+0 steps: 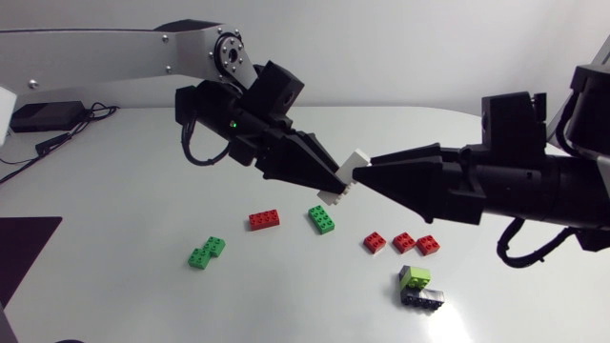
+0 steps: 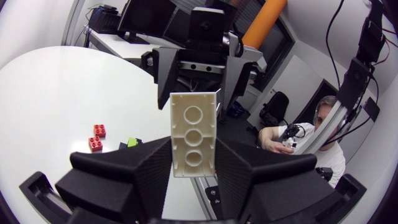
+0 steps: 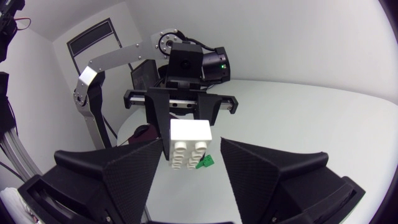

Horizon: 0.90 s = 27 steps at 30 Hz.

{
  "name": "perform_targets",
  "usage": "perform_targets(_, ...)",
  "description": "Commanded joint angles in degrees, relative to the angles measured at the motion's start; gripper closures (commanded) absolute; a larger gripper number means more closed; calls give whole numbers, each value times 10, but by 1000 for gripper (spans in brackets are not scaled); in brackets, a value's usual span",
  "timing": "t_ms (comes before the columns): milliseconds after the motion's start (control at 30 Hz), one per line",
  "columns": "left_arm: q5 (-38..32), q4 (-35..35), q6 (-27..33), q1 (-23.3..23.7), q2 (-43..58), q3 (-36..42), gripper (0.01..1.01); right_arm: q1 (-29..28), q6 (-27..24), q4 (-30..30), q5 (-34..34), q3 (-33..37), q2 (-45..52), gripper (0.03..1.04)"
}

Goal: Separate the duplo bricks

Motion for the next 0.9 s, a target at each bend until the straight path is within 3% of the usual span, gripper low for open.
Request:
perform_targets(0,17,-8,19,-2,-8,1,744,5,18,14,0,-1,7,492)
perform_targets(233,25,-8,20,-4,-8,1,746,19,25,23,-1,3,24,505)
perform_targets(467,27,-8,21,-5,-9,3,746,23,28,51,0,-2,13,903)
perform_targets(667,27,-9,21,-5,-11,1,734,29,32,52,0,-8,2,911)
perform_targets(700,27,-9,21,-4,-11,2,690,29,32,52,2,-9,0,911)
perform_targets(800,27,-13,23,-5,-16,1,348,28,32,46,3,-8,-6,913)
perform_targets(867,27,-18,28,-2,-21,0,202,21,32,43,2,-7,-12,915)
